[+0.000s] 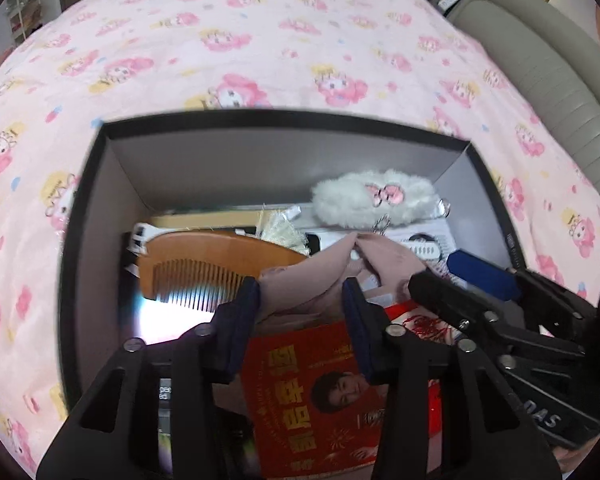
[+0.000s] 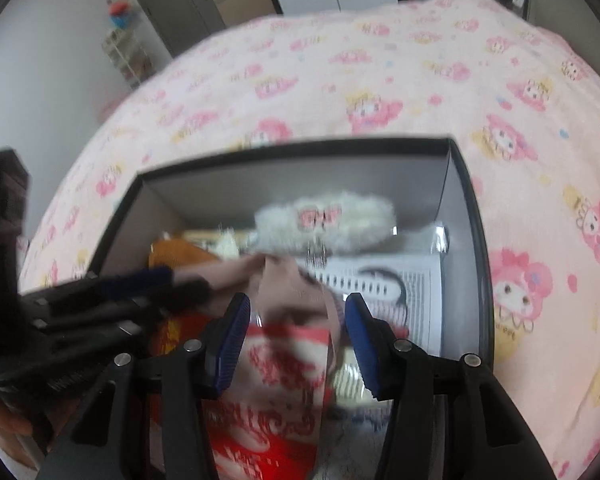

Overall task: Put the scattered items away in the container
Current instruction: 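Open the left gripper and press the packet down into the box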

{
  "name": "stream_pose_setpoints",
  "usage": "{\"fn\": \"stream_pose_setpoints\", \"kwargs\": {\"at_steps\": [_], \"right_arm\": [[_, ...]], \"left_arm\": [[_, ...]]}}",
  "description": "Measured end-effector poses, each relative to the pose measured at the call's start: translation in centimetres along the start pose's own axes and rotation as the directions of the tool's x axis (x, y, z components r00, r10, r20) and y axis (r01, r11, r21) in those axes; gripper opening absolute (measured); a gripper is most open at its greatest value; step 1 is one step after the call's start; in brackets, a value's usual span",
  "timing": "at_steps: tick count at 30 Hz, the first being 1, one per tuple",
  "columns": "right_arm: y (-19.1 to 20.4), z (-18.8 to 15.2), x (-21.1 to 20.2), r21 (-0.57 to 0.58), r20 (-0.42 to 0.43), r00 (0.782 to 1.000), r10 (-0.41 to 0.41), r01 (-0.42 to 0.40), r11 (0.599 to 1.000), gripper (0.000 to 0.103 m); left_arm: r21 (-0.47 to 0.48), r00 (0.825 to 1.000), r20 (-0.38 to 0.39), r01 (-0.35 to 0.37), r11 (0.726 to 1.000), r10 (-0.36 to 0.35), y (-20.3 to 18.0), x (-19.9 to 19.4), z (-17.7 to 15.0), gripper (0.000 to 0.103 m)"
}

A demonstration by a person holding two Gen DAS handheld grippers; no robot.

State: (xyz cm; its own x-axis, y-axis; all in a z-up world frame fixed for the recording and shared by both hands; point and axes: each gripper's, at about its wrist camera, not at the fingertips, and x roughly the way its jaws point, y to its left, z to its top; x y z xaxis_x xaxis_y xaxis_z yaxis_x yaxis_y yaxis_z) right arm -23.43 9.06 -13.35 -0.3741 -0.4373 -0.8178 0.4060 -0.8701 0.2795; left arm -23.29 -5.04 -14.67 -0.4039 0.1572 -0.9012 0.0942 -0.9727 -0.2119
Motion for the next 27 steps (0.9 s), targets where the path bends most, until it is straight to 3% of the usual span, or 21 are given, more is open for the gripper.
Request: {"fn": "stream_pose_setpoints", "kwargs": {"at_steps": [6, 9, 12, 15, 18, 21, 24, 27], "right_arm": [[-0.3, -0.8, 1.2, 0.018, -0.158, 0.987, -0.038, 0.041, 0.999, 0.041], [-0.4, -1.2, 0.4, 0.066, -0.206, 0.978, 0.028, -0.015, 0.998, 0.041], [-0.4, -1.5, -0.3, 0.067, -0.187, 0.982, 0.027, -0.015, 0.998, 0.041], [-0.1, -1.3, -0.7, 0.051, -0.124, 0.992, 0.01, -0.003, 0.999, 0.041], [0.3, -0.9, -0.7, 0.031, -0.086, 0.996, -0.028, 0.031, 0.999, 0.041], [-0.3, -1.3, 0.2, 0.064, -0.161, 0.986, -0.032, 0.043, 0.997, 0.041], [-0.6, -1.9, -0.6, 0.092, -0.167, 0.986, 0.005, 0.011, 0.996, 0.041], [-0.1, -2.6, -1.2, 0.066, -0.189, 0.982, -0.015, 0.028, 0.997, 0.042]], "left_arm": [[0.004, 0.999, -0.054, -0.004, 1.0, 0.004, -0.2, 0.1, -1.4, 0.039], [0.01, 0.999, -0.051, -0.016, 1.0, 0.016, -0.2, -0.4, -1.9, 0.04], [-0.024, 0.997, -0.052, 0.049, 0.999, -0.05, 0.3, -0.7, -2.1, 0.04], [-0.044, 0.999, 0.001, 0.051, 0.998, -0.051, 0.5, -1.2, -1.8, 0.04], [-0.079, 0.998, -0.016, 0.054, 0.995, -0.056, 0.7, -0.7, -1.6, 0.042], [-0.097, 0.996, -0.051, 0.063, 0.993, -0.068, 0.6, -0.3, -2.1, 0.042], [-0.102, 0.995, -0.061, 0.072, 0.992, -0.078, 0.6, -0.4, -2.9, 0.045], [-0.094, 0.995, -0.065, 0.063, 0.994, -0.069, 0.6, -0.5, -3.5, 0.047]]}}
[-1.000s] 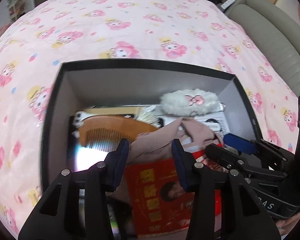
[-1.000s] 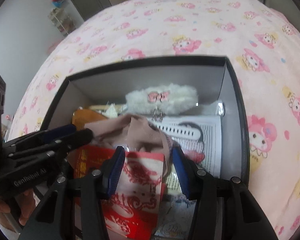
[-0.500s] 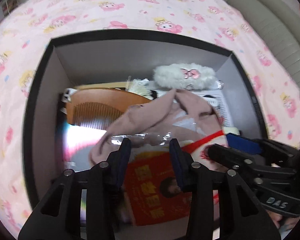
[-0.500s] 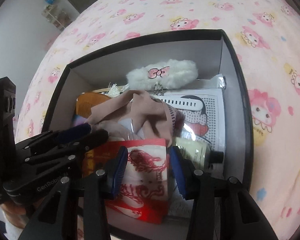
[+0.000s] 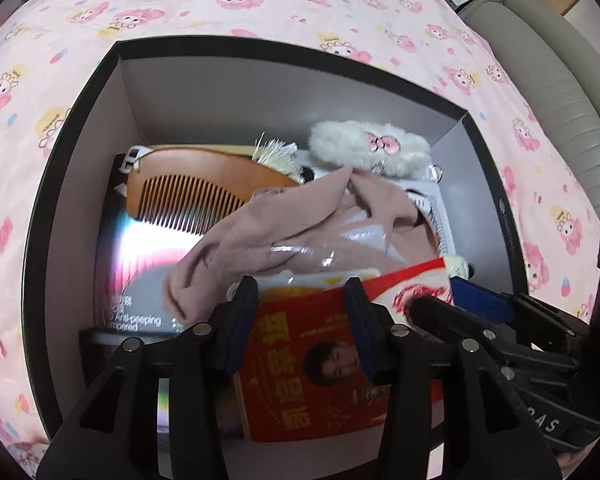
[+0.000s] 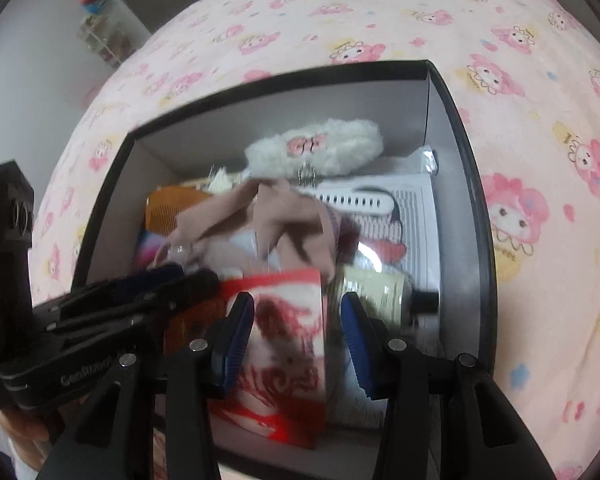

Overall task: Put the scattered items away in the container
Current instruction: 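Open the left gripper and press the packet down into the box, then withdraw the left gripper up away from the box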

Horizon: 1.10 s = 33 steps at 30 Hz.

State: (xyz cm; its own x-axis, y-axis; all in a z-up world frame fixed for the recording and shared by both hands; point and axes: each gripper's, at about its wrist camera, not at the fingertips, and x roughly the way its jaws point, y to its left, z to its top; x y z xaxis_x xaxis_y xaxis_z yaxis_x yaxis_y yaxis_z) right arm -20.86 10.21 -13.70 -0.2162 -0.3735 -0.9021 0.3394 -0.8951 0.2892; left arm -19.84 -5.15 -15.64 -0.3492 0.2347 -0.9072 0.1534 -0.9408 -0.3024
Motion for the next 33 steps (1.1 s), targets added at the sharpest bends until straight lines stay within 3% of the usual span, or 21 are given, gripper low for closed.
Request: {"fn": "stream_pose_setpoints", "kwargs": {"at_steps": [3, 6, 9, 14, 18, 20, 23, 25, 28, 31, 33], "right_arm": [[0.2, -0.4, 0.2, -0.006, -0.01, 1.0, 0.001, -0.001, 1.0, 0.042], [0.5, -0.2, -0.6, -0.014, 0.047, 0.999, -0.018, 0.018, 1.0, 0.042], [0.8, 0.0, -1.4, -0.04, 0.094, 0.994, -0.049, 0.053, 0.998, 0.043], [-0.1, -0.1, 0.4, -0.02, -0.009, 1.0, -0.029, 0.029, 0.999, 0.044], [-0.2, -0.3, 0.6, -0.026, -0.038, 0.999, -0.015, 0.014, 1.0, 0.047], [-0.2, -0.4, 0.4, -0.027, -0.031, 0.999, -0.021, 0.021, 0.999, 0.047], [-0.2, -0.7, -1.0, -0.032, 0.027, 0.997, -0.071, 0.072, 0.997, 0.047], [0.0, -0.9, -3.0, -0.033, 0.095, 0.99, -0.108, 0.112, 0.993, 0.049], [0.5, -0.9, -6.2, -0.027, 0.206, 0.965, -0.161, 0.17, 0.985, 0.064], [1.5, -0.6, -9.2, -0.008, 0.305, 0.927, -0.22, 0.233, 0.972, 0.074], [1.6, -0.8, -11.5, 0.023, 0.364, 0.898, -0.249, 0.258, 0.966, 0.076]], "left_arm": [[0.007, 1.0, 0.019, 0.01, 1.0, -0.01, 0.1, -0.5, 0.0, 0.047], [0.012, 0.998, 0.064, 0.018, 1.0, -0.018, 0.0, -1.3, 0.3, 0.047], [0.001, 0.999, 0.037, 0.011, 1.0, -0.011, 0.2, -0.9, 0.7, 0.047], [0.003, 1.0, -0.009, -0.012, 1.0, 0.012, 0.4, 0.3, -0.1, 0.048], [-0.019, 1.0, 0.0, 0.004, 1.0, -0.004, 0.7, -0.3, -0.3, 0.05], [-0.012, 1.0, 0.027, -0.011, 1.0, 0.012, 0.4, -1.0, -0.5, 0.05], [0.02, 0.993, 0.11, -0.034, 0.999, 0.032, -0.5, -3.2, -0.7, 0.062], [0.038, 0.982, 0.185, -0.049, 0.998, 0.041, -1.1, -5.4, -0.5, 0.079], [0.056, 0.954, 0.292, -0.085, 0.995, 0.065, -2.2, -8.6, -0.3, 0.094], [0.061, 0.926, 0.365, -0.124, 0.99, 0.093, -2.9, -11.3, 0.2, 0.102], [0.07, 0.905, 0.409, -0.16, 0.985, 0.118, -3.5, -13.3, 0.0, 0.102]]}}
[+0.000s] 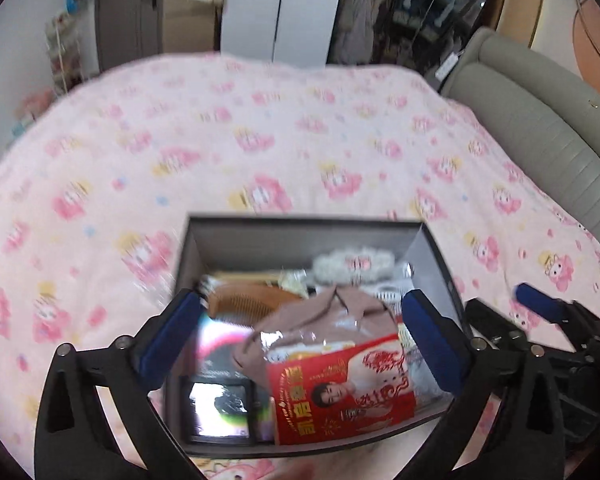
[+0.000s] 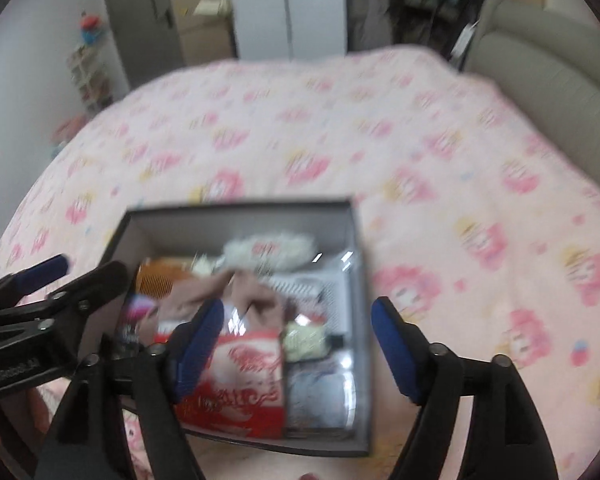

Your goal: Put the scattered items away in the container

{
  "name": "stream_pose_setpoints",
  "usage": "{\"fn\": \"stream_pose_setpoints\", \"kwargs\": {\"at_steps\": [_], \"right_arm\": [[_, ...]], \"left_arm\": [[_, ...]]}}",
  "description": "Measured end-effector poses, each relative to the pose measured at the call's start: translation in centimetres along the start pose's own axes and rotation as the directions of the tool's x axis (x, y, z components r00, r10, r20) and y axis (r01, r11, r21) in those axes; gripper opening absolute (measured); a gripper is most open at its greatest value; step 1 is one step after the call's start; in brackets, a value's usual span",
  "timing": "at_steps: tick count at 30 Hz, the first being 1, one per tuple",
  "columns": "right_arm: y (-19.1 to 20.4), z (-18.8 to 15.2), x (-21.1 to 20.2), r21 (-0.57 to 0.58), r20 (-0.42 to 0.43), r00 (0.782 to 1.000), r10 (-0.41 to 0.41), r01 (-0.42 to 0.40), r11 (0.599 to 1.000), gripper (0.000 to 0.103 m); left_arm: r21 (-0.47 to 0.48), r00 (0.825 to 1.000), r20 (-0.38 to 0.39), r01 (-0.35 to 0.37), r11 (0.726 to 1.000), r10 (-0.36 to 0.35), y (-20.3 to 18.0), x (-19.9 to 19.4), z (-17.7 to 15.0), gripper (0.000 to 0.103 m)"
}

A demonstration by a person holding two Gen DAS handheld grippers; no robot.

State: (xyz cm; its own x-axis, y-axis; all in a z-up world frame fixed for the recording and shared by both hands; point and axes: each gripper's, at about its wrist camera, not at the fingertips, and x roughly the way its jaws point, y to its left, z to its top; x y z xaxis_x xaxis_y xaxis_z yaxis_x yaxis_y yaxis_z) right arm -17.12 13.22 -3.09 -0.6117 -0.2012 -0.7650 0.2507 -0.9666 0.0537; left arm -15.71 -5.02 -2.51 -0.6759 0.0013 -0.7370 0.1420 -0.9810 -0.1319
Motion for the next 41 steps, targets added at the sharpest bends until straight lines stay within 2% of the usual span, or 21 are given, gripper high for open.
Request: {"fn": "stream_pose_setpoints", "kwargs": {"at_steps": [3, 6, 14, 18, 21, 24, 28, 30, 41], "right_arm": [[-0.6, 0.9, -2.1, 0.065, 0.054, 0.998, -0.015, 0.012, 0.998, 0.078], [-1.2, 0.7, -4.5, 0.106, 0.082, 0.996, -0.019, 0.011, 0.994, 0.078], [-0.6, -1.7, -11.2, 0.118, 0.144, 0.988, -0.048, 0.031, 0.993, 0.078], [0.1, -3.7, -13.7, 0.112, 0.177, 0.982, -0.063, 0.043, 0.993, 0.078], [0.3, -5.4, -14.8, 0.119, 0.186, 0.978, -0.093, 0.071, 0.99, 0.078], [0.2, -7.3, -15.4, 0.151, 0.18, 0.979, -0.098, 0.071, 0.986, 0.078], [0.4, -8.9, -15.8, 0.148, 0.17, 0.981, -0.097, 0.072, 0.986, 0.078], [0.6, -9.3, -16.0, 0.142, 0.173, 0.979, -0.108, 0.084, 0.986, 0.078], [1.7, -10.6, -14.9, 0.111, 0.13, 0.989, -0.073, 0.059, 0.992, 0.078]], "left_arm": [[0.053, 0.997, 0.065, -0.037, 0.998, 0.033, -0.8, -2.4, 0.7, 0.102], [0.078, 0.994, 0.106, -0.03, 0.996, 0.022, -1.0, -5.4, 0.5, 0.102], [0.096, 0.987, 0.162, -0.007, 0.995, -0.009, -1.2, -12.2, -1.5, 0.102], [0.081, 0.986, 0.165, 0.016, 0.997, -0.03, -0.8, -14.5, -3.3, 0.102], [0.094, 0.985, 0.172, 0.002, 0.996, -0.019, -0.6, -15.9, -5.1, 0.102], [0.085, 0.986, 0.169, -0.012, 0.996, -0.003, -0.2, -16.6, -6.6, 0.102], [0.09, 0.989, 0.146, 0.008, 0.996, -0.022, 0.1, -16.5, -8.3, 0.102], [0.099, 0.991, 0.136, -0.021, 0.995, 0.007, 0.1, -16.1, -8.9, 0.102], [0.059, 0.991, 0.135, -0.019, 0.998, 0.01, 1.6, -16.5, -10.1, 0.102]]}}
